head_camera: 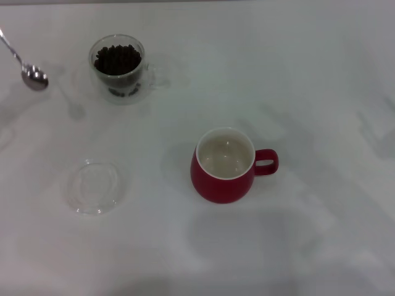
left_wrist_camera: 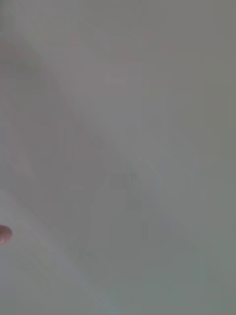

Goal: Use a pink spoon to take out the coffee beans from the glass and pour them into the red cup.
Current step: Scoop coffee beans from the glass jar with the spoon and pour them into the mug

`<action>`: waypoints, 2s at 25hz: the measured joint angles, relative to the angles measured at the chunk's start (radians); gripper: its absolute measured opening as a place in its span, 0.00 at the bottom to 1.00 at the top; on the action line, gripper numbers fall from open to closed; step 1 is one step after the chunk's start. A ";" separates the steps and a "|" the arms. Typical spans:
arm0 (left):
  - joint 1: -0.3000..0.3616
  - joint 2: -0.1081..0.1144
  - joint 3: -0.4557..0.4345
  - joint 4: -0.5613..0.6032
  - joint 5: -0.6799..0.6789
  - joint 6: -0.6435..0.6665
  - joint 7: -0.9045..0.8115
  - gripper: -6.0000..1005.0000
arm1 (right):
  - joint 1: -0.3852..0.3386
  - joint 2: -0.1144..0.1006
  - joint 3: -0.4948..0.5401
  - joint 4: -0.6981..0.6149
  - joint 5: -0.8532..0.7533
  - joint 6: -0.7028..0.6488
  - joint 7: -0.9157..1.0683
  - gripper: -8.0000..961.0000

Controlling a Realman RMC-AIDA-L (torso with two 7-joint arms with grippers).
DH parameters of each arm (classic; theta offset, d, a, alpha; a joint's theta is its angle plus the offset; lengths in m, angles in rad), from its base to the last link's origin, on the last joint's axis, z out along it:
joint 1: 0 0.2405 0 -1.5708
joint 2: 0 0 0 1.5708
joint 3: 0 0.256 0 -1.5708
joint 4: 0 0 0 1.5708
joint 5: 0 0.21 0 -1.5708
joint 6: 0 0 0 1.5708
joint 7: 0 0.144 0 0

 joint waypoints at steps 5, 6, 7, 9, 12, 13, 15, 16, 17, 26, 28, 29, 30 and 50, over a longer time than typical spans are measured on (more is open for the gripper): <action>-0.113 0.049 0.001 0.010 0.108 -0.106 -0.101 0.12 | 0.003 0.001 -0.024 -0.009 -0.002 -0.027 0.033 0.69; -0.133 0.055 0.001 0.012 0.130 -0.125 -0.118 0.12 | 0.004 0.001 -0.030 -0.013 -0.002 -0.028 0.036 0.69; -0.133 0.055 0.001 0.012 0.130 -0.125 -0.118 0.12 | 0.004 0.001 -0.035 -0.018 -0.003 -0.028 0.039 0.69; -0.204 0.065 0.001 0.022 0.239 -0.200 -0.185 0.12 | 0.004 0.002 -0.042 -0.026 -0.003 -0.023 0.046 0.69; -0.253 0.061 0.001 0.024 0.321 -0.238 -0.217 0.12 | 0.004 0.003 -0.044 -0.030 -0.003 -0.015 0.062 0.69; -0.275 0.057 0.001 0.025 0.357 -0.251 -0.230 0.12 | 0.005 0.004 -0.045 -0.030 -0.003 -0.012 0.067 0.69; -0.315 0.050 0.001 0.025 0.418 -0.279 -0.253 0.12 | 0.004 0.004 -0.047 -0.030 -0.003 -0.008 0.069 0.69; -0.332 0.044 0.001 0.025 0.442 -0.294 -0.260 0.12 | 0.004 0.004 -0.049 -0.030 -0.003 -0.005 0.069 0.69; -0.341 0.041 0.001 0.026 0.455 -0.303 -0.263 0.12 | 0.003 0.004 -0.051 -0.030 -0.003 -0.002 0.069 0.69; -0.357 -0.035 0.001 0.128 0.531 -0.418 -0.245 0.12 | 0.000 0.004 -0.055 -0.022 -0.003 0.019 0.070 0.69; -0.356 -0.055 0.000 0.141 0.536 -0.447 -0.222 0.12 | 0.000 0.003 -0.055 -0.021 -0.003 0.020 0.070 0.69; -0.356 -0.062 -0.001 0.142 0.536 -0.456 -0.210 0.13 | 0.001 0.003 -0.055 -0.021 -0.003 0.021 0.070 0.69; -0.356 -0.074 -0.002 0.143 0.536 -0.473 -0.190 0.13 | 0.002 0.003 -0.055 -0.020 -0.003 0.021 0.070 0.69; -0.355 -0.201 -0.009 0.127 0.511 -0.666 0.015 0.13 | 0.025 -0.004 -0.055 -0.028 -0.003 0.083 0.076 0.69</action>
